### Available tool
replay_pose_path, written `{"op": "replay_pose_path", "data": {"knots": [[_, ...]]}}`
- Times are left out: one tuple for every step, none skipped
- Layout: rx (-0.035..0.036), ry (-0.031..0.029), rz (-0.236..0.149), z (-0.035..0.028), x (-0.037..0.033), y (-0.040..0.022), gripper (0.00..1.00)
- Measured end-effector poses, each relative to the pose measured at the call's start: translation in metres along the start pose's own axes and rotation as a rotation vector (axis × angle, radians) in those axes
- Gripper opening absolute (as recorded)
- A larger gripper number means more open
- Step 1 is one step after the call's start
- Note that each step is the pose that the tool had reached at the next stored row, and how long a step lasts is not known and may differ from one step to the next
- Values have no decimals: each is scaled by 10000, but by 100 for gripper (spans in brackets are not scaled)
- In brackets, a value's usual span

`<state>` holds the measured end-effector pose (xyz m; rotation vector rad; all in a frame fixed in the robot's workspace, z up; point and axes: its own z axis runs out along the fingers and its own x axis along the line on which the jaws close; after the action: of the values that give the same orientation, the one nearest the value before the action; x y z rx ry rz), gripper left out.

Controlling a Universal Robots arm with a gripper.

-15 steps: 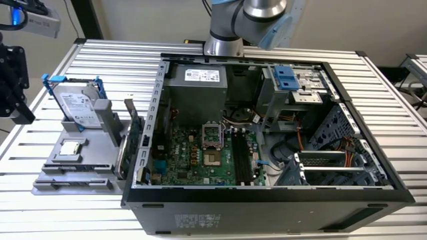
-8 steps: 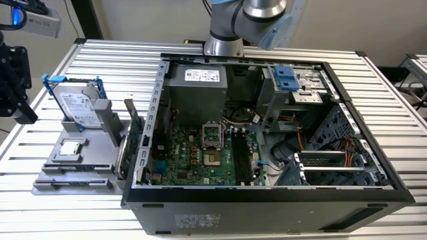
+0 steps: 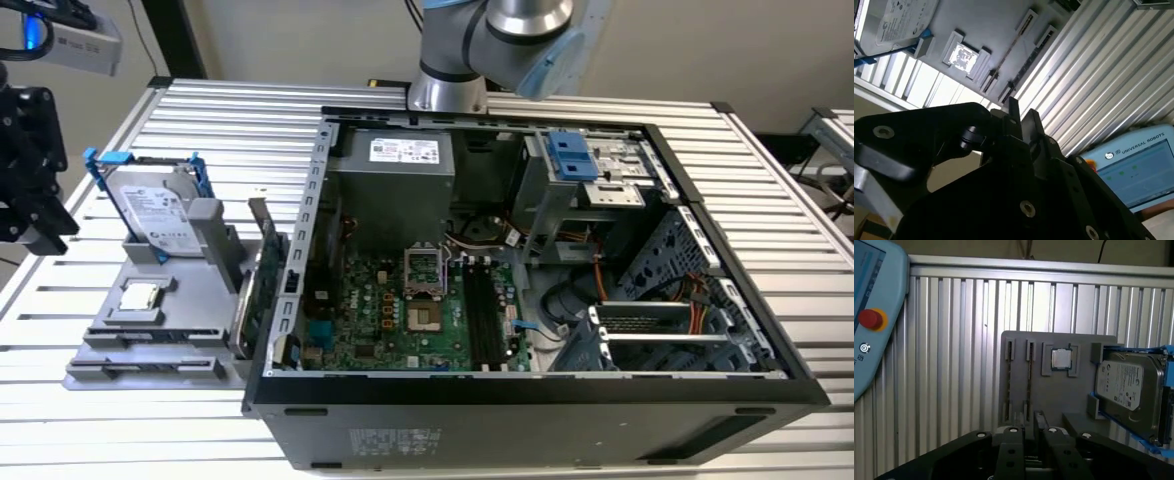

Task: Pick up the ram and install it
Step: 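Pick up the ram and move it above insertion slot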

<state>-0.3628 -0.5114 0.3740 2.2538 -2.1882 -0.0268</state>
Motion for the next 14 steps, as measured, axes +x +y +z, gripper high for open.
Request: {"op": "replay_pose_path", "data": {"knots": [[-1,0,0,0,0,0,100],[0,0,0,0,0,0,100],[0,0,0,0,0,0,100],[0,0,0,0,0,0,100],[0,0,0,0,0,0,100],[0,0,0,0,0,0,100],[-1,1,-1,0,0,0,100],[0,1,-1,3,0,0,100],[0,1,2,10,-1,0,100],[1,0,10,20,-2,4,100],[1,1,21,29,-3,9,100],[0,2,37,37,-6,13,100],[-1,9,74,48,-9,15,100],[0,15,105,58,-13,16,100]]}}
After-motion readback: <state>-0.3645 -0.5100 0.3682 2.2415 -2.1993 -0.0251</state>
